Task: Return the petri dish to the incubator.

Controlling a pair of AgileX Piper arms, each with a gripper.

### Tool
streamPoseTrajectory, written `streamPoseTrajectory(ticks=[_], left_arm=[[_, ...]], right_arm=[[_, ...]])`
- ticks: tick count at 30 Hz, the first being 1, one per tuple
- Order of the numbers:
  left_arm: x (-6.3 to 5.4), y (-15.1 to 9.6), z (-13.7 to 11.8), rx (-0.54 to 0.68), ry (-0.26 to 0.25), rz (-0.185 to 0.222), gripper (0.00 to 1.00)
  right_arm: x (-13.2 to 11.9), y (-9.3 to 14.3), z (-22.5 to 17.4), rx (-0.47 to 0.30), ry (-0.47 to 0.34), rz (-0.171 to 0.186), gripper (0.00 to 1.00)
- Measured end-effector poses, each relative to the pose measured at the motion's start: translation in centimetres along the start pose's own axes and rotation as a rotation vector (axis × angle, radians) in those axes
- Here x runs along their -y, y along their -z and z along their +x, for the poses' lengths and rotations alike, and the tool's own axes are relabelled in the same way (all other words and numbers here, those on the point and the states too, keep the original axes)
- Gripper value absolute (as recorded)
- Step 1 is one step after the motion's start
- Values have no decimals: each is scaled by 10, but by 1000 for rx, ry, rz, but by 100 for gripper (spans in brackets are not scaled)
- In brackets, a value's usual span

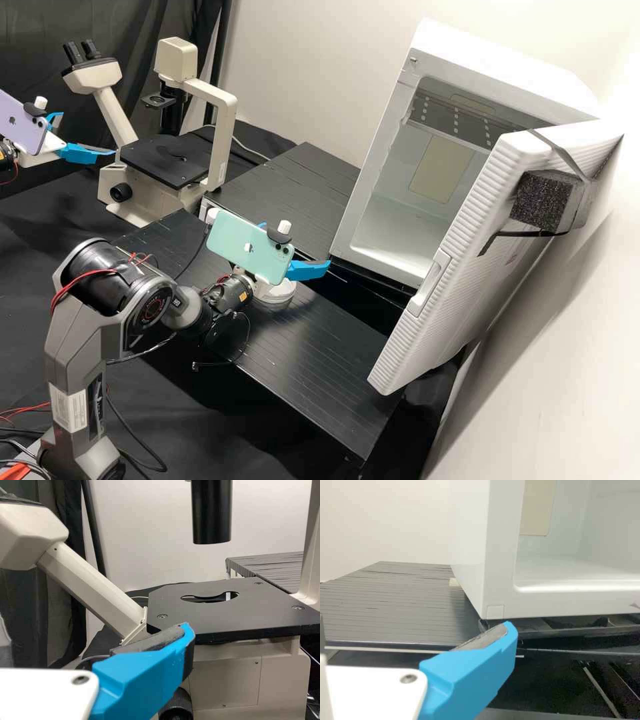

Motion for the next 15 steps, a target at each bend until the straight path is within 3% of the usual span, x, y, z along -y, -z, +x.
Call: streamPoseTrajectory(ticks=[10, 15], left_arm=[[0, 0, 0, 0, 0, 0, 100], [0, 0, 0, 0, 0, 0, 100]], right_arm=[[0, -1, -3, 1, -1, -1, 100], [-6, -9, -28, 2, -35, -1, 100]])
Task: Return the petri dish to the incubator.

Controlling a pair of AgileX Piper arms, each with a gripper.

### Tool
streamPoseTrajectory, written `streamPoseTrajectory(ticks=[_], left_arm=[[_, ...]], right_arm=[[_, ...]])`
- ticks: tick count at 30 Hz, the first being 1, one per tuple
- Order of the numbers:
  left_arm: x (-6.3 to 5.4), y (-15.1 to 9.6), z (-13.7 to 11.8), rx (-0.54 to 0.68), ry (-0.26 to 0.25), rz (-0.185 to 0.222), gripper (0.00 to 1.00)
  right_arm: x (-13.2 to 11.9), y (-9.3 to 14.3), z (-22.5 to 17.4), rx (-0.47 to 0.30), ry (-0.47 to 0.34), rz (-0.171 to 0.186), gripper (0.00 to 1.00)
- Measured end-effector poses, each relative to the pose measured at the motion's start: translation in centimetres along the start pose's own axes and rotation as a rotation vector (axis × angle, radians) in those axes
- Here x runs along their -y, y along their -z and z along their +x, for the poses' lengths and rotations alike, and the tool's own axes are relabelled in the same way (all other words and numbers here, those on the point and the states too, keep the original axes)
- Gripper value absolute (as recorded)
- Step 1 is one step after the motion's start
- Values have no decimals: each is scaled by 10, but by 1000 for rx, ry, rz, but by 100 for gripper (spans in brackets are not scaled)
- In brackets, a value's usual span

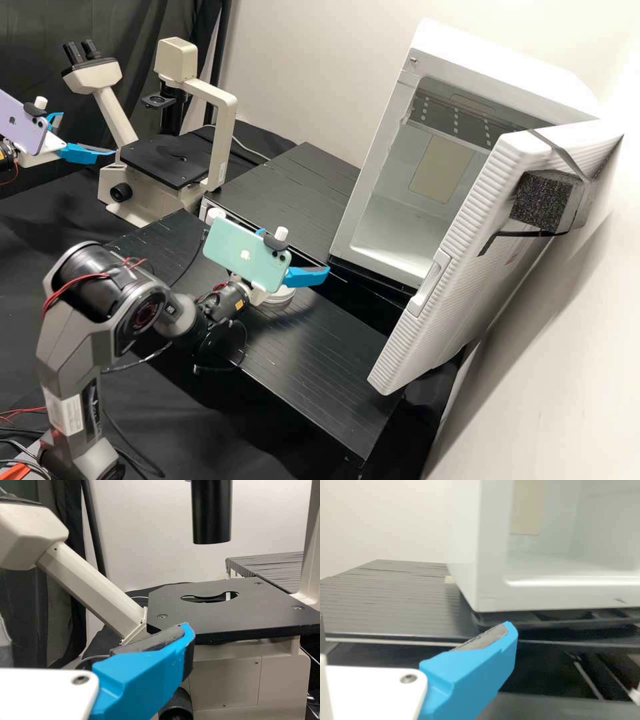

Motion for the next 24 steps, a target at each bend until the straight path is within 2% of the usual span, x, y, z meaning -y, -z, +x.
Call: streamPoseTrajectory(ticks=[5, 7, 14, 20, 24], left_arm=[[0, 0, 0, 0, 0, 0, 100], [0, 0, 0, 0, 0, 0, 100], [0, 0, 0, 0, 0, 0, 100], [0, 0, 0, 0, 0, 0, 100], [0, 0, 0, 0, 0, 0, 100]], right_arm=[[-6, -6, -35, -32, -66, 32, 100], [-5, -8, -45, -42, -69, 27, 100], [11, -16, -73, -35, 9, 24, 100], [22, -26, -74, 13, 62, 29, 100], [24, -28, -72, 14, 64, 29, 100]])
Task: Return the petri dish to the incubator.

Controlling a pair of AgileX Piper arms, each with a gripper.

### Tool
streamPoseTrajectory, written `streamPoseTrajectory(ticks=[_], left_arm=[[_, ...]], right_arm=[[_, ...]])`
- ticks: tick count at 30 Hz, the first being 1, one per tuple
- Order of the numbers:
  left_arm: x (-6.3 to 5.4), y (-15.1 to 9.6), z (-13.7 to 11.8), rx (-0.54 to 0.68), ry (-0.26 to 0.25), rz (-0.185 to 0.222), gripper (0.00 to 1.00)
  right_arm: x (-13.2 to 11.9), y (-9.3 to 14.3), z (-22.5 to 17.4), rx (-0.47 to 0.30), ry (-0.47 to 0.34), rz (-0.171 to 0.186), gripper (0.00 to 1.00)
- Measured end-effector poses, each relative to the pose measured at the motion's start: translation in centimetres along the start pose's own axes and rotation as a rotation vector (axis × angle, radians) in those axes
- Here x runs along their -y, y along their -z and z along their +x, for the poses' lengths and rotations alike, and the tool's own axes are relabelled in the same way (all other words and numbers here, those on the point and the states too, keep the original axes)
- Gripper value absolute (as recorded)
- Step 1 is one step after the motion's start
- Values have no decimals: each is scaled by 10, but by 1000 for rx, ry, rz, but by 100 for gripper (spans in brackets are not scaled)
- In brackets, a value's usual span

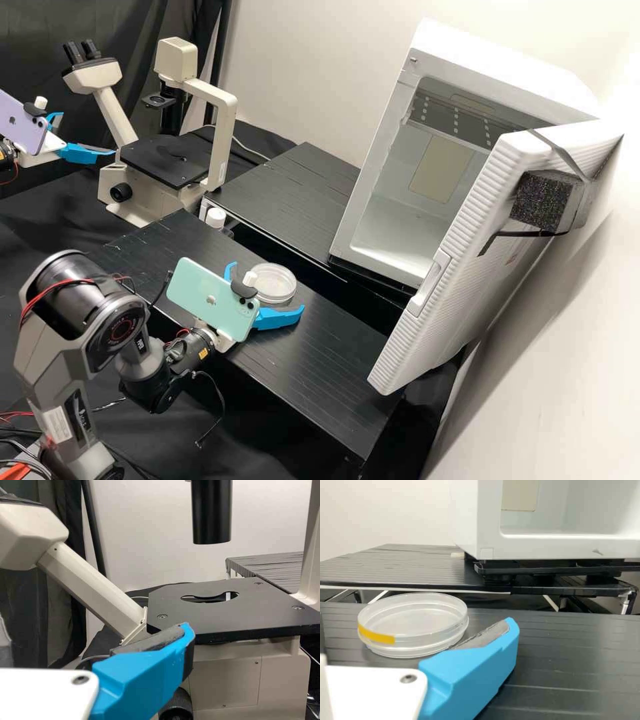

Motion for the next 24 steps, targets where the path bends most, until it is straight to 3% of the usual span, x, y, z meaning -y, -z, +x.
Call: streamPoseTrajectory(ticks=[2, 3, 8, 24], left_arm=[[0, 0, 0, 0, 0, 0, 100], [0, 0, 0, 0, 0, 0, 100], [0, 0, 0, 0, 0, 0, 100], [0, 0, 0, 0, 0, 0, 100]], right_arm=[[1, -1, 1, 3, 4, 1, 100], [2, -2, 1, 4, 6, 1, 0], [5, -2, 2, 4, 21, -21, 0], [6, -3, 4, 3, 3, -29, 0]])
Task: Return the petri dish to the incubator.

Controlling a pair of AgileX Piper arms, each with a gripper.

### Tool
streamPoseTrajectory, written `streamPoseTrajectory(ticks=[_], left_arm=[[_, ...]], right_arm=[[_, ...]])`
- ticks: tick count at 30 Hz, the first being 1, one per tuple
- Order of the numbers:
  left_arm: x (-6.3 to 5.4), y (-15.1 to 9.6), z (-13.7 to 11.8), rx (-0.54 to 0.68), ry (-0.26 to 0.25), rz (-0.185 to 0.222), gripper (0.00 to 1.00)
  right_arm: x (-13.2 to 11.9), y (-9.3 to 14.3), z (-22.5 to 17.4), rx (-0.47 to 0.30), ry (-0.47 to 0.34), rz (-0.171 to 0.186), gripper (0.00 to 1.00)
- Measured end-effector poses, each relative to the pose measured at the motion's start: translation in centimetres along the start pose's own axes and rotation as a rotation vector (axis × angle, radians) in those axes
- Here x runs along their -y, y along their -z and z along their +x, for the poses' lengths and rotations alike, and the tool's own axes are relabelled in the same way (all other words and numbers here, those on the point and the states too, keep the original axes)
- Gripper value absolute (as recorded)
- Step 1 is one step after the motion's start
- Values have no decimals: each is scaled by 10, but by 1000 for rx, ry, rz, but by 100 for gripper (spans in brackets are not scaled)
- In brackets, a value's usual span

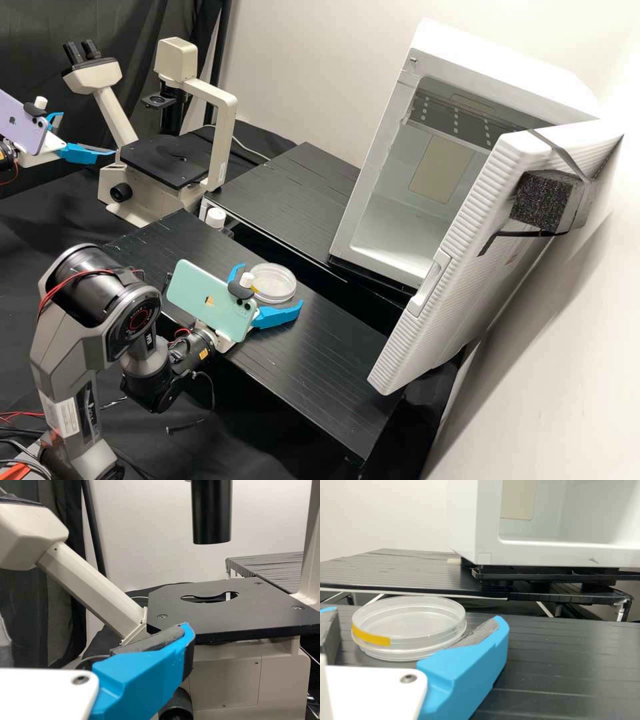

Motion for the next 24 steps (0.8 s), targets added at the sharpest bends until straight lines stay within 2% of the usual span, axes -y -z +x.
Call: streamPoseTrajectory(ticks=[24], left_arm=[[0, 0, 0, 0, 0, 0, 100]], right_arm=[[0, 1, 3, -1, -9, 1, 0]])
